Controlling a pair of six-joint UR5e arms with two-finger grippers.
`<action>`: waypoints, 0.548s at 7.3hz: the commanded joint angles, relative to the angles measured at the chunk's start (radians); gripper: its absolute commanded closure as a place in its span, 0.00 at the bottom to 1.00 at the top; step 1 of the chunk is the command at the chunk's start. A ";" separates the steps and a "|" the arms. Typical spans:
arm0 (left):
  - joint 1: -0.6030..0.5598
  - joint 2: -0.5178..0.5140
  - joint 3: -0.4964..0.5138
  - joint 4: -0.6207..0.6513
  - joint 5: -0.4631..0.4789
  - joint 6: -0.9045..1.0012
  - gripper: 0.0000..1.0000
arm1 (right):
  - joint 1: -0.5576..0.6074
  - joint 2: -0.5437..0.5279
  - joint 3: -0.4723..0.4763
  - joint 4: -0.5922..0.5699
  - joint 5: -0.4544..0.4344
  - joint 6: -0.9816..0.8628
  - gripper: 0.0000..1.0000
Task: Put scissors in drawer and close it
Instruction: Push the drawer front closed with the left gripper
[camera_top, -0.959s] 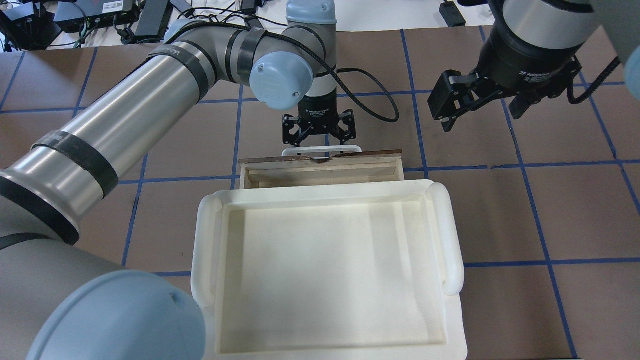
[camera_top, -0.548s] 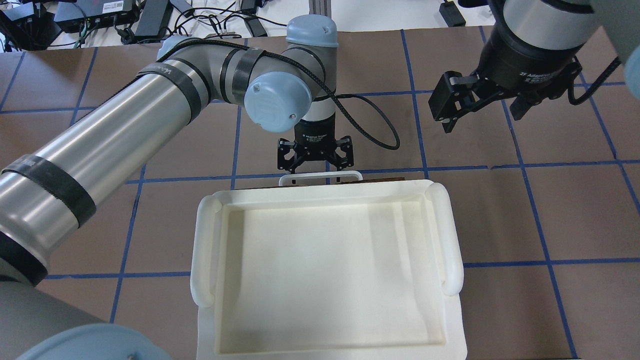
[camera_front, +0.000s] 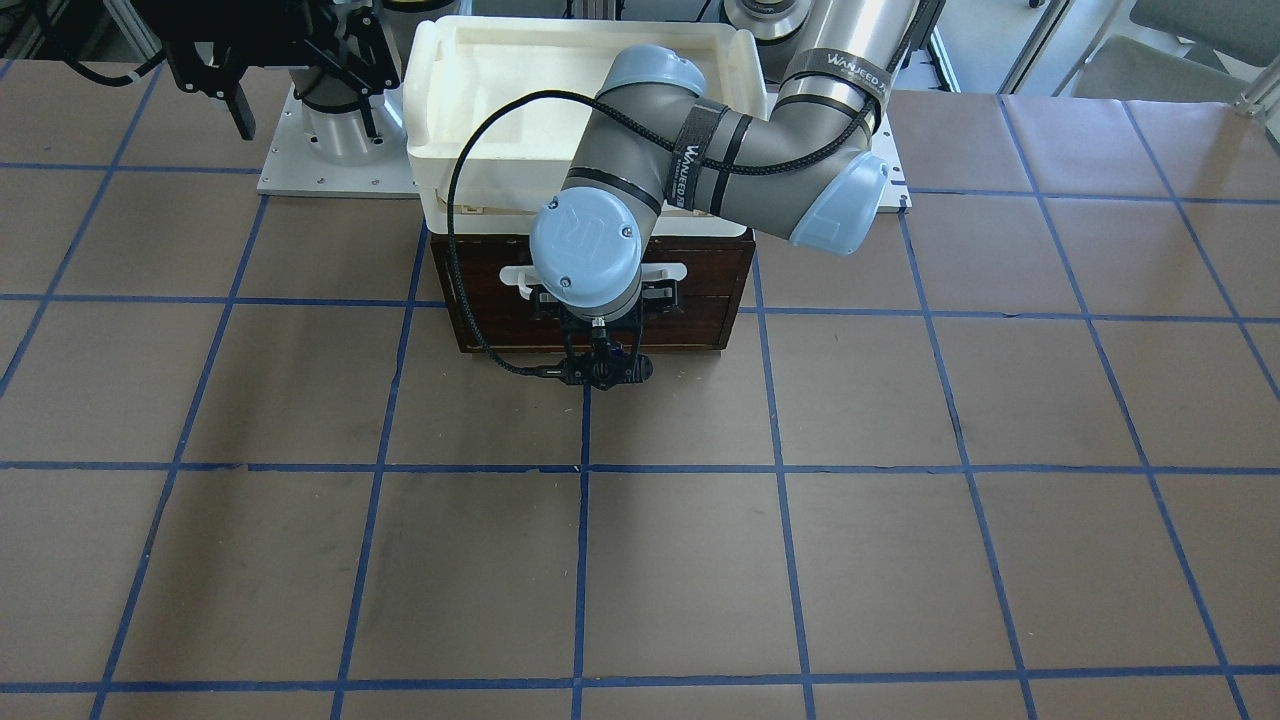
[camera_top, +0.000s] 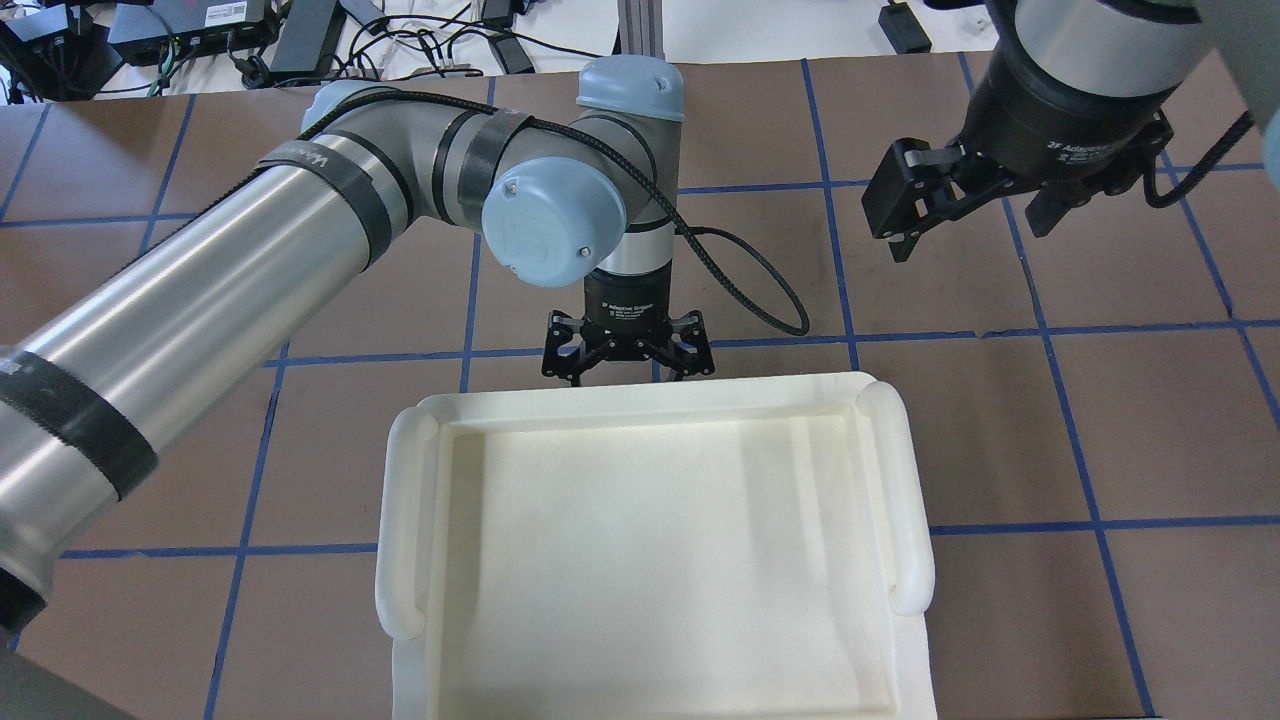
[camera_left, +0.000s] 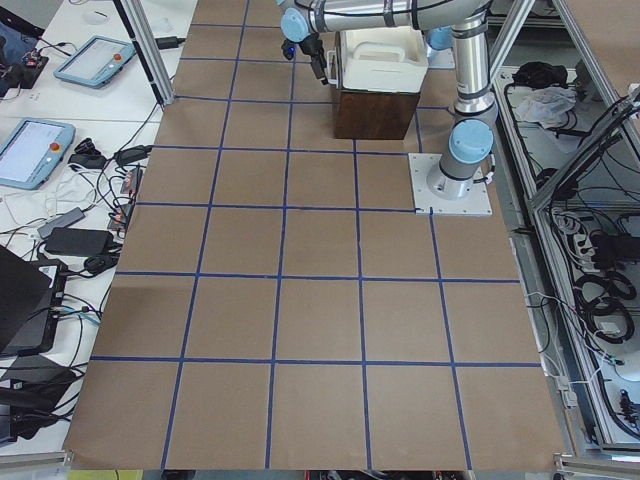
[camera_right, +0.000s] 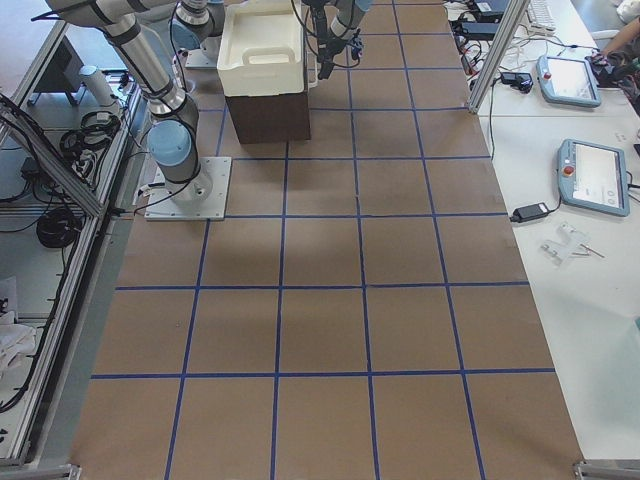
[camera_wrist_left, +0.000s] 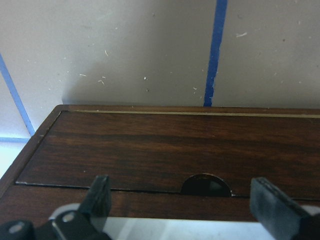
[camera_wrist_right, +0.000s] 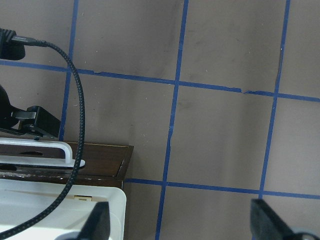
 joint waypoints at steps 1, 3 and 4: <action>0.003 0.003 0.005 0.015 0.009 -0.001 0.00 | 0.005 -0.003 0.001 0.000 0.005 0.000 0.00; 0.012 0.011 0.015 0.226 0.093 -0.010 0.00 | 0.000 -0.004 0.001 0.000 0.000 0.000 0.00; 0.027 0.021 0.020 0.270 0.128 -0.006 0.00 | -0.001 -0.007 -0.001 0.000 0.005 0.000 0.00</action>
